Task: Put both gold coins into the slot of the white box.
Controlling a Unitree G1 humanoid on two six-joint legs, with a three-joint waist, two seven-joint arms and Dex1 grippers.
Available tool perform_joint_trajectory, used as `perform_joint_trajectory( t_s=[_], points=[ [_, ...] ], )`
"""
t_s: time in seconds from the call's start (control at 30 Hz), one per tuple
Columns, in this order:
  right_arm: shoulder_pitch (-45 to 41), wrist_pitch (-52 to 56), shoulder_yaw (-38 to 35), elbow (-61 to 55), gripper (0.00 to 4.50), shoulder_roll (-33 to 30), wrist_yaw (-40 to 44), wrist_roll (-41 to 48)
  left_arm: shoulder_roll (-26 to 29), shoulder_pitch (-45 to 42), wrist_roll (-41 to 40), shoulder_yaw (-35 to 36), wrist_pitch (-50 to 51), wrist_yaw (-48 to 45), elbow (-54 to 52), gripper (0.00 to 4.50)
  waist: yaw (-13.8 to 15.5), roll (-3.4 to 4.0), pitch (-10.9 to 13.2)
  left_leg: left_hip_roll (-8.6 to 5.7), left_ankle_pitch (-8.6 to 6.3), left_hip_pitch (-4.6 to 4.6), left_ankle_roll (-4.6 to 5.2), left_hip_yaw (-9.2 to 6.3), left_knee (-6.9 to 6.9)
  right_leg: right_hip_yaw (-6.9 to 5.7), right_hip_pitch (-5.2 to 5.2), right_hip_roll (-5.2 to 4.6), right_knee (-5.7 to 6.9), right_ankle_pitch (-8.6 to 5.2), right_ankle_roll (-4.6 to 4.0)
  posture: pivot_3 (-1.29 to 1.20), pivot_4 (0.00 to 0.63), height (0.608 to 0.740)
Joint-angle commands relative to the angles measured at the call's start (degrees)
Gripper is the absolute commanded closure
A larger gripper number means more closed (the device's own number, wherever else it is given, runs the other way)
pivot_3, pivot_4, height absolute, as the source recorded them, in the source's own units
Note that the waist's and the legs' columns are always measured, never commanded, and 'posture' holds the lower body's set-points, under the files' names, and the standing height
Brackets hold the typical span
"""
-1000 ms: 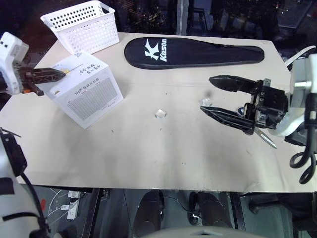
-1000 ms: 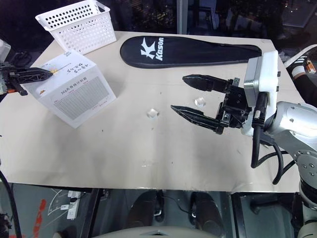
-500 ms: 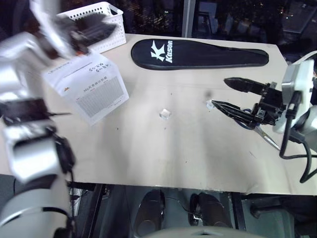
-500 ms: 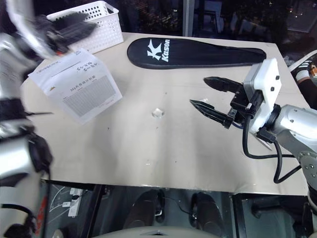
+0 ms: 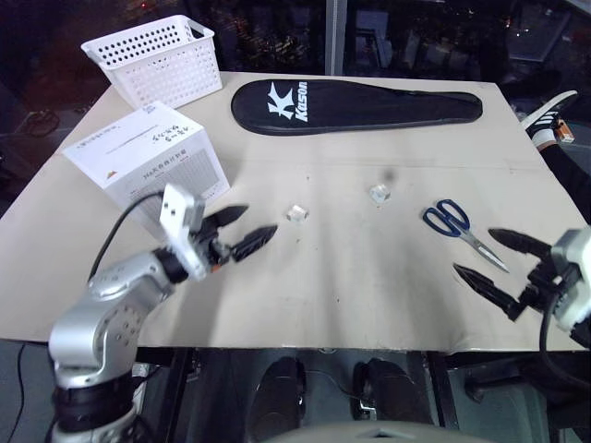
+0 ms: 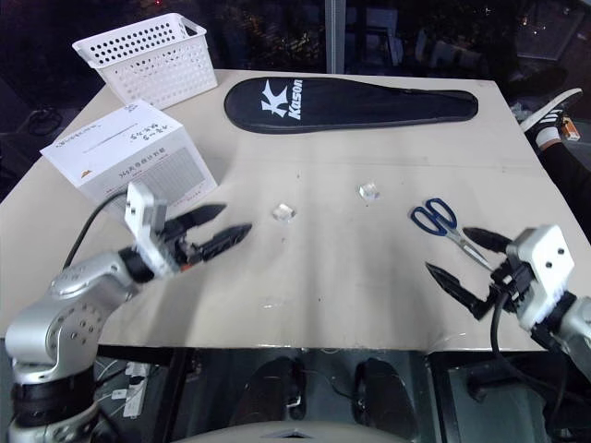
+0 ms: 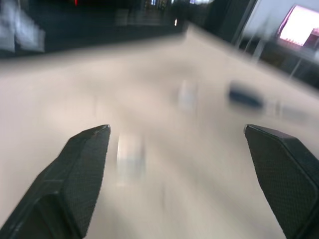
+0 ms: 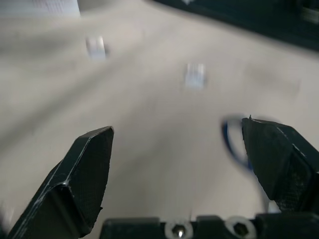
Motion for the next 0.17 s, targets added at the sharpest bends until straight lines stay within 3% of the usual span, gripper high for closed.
perform_joint_trajectory(
  t_s=[0.03,0.17],
  points=[
    [4.5,-3.9,-5.7,-0.3,0.0,1.6,2.6,-1.3,1.9,3.8,0.4,2.8,-4.3,-1.0,-1.1,0.06,0.2,0.13,-0.1,-0.01,-0.01,0.01,0.0,-0.02,-0.02,-0.03,0.06,-0.08,-0.08,0.0,0.0,0.0,0.15,0.74],
    [7.2,-6.1,-6.5,0.5,0.0,3.5,3.0,-3.4,2.6,5.8,0.9,1.9,-6.8,-1.5,-0.6,0.06,0.3,0.16,-0.1,-0.04,-0.02,-0.08,0.01,-0.05,-0.16,-0.09,0.02,-0.17,-0.28,0.0,0.0,0.0,0.15,0.74]
  ],
)
